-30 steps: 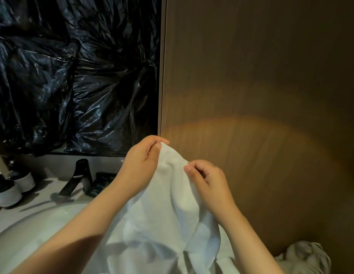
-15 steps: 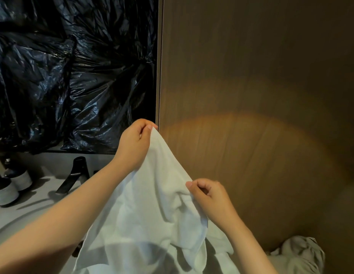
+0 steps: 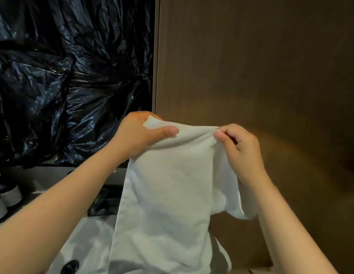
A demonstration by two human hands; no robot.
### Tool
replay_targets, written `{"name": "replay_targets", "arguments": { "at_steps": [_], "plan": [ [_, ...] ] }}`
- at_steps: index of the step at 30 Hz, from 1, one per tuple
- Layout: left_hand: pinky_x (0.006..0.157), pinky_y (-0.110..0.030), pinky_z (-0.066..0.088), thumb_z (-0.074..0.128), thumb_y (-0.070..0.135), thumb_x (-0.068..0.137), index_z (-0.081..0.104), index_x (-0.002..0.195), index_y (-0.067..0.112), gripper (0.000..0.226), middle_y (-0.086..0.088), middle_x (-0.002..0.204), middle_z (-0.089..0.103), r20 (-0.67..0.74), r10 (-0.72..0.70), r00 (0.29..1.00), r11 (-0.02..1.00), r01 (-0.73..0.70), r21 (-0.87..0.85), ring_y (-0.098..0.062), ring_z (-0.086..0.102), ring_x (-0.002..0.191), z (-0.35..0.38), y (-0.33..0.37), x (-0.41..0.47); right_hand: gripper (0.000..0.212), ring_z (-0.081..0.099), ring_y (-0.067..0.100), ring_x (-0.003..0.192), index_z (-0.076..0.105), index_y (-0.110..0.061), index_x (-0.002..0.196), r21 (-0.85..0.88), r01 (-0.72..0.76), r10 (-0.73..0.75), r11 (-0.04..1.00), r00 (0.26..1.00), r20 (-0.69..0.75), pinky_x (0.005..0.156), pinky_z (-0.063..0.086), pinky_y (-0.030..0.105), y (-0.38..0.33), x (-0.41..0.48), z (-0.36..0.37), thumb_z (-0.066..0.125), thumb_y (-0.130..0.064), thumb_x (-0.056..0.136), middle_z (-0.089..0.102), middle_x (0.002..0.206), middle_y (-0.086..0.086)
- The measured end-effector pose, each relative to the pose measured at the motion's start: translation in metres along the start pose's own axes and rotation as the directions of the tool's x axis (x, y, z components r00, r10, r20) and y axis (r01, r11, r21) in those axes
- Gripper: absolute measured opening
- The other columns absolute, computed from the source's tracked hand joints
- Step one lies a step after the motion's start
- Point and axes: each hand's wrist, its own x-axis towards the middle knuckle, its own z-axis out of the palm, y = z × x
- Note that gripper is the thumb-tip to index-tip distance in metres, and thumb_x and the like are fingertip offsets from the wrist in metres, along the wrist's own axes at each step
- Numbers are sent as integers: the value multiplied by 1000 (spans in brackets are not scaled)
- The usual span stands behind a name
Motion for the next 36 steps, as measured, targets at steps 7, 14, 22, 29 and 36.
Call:
{"name": "replay_targets", "arguments": {
  "at_steps": [7,14,22,29,36],
  "plan": [
    [49,-10,42,76,44,73,69,73,18,27,9,67,64,-63,-40,997,997,44,56,12,56,62,27,-36,-14,18,59,18,83,71,-11,93,-302,-192,301,934,878,373,75,47,33,47,-45,10,58,-23,97,63,89,1],
    [56,-15,38,73,45,78,63,69,35,16,39,70,59,-90,-56,994,995,62,71,19,55,72,31,-57,-16,16,57,2,82,69,-26,96,-322,-335,450,886,790,417,69,46,18,84,-117,37,54,-33,98,59,92,-14],
    [56,-17,38,70,50,78,62,69,37,18,38,69,59,-161,-41,986,992,59,109,21,53,72,29,-68,-10,26,55,6,76,69,-23,96,-552,-281,503,785,809,303,64,45,22,115,-123,25,49,-39,100,58,85,-8],
    [53,-17,36,71,53,74,58,68,38,21,20,64,58,-272,-54,961,990,87,109,0,56,64,23,-66,10,24,62,18,86,67,-18,108,-645,-181,369,743,914,169,76,53,35,115,-76,-32,49,-32,100,64,99,1],
    [51,-17,32,70,59,74,55,65,38,26,21,65,54,-427,-53,902,996,81,46,3,49,61,3,-34,49,7,60,12,82,57,-27,100,-707,-136,194,694,981,2,71,53,28,71,40,-87,53,-32,98,63,96,-5]
  ]
}}
